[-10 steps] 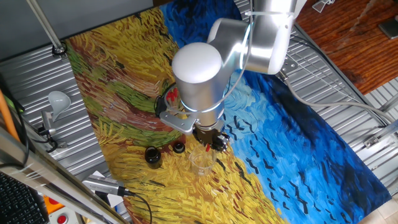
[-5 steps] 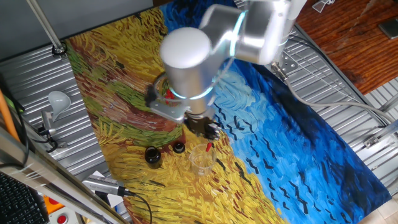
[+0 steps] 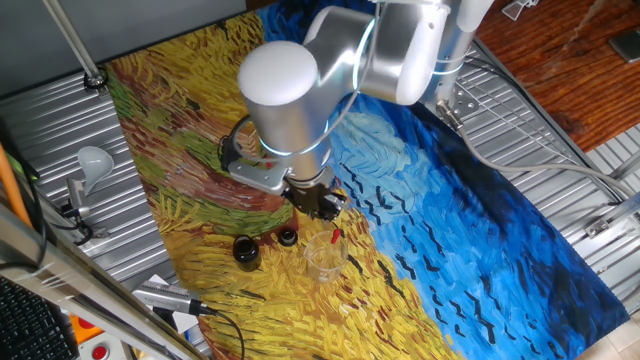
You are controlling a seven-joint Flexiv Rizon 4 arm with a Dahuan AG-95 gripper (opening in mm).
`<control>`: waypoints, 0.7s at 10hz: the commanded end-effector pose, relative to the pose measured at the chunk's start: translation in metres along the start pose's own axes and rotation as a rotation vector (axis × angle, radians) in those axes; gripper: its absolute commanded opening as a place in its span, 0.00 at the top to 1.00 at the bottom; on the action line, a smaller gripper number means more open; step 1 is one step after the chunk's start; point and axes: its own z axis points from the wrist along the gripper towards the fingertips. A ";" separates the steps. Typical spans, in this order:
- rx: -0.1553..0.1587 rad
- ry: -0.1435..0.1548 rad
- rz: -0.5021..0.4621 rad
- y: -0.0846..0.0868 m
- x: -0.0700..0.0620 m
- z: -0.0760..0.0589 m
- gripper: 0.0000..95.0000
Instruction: Transfer liquid using a dropper
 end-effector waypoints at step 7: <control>0.032 0.011 -0.046 -0.070 0.003 0.003 1.00</control>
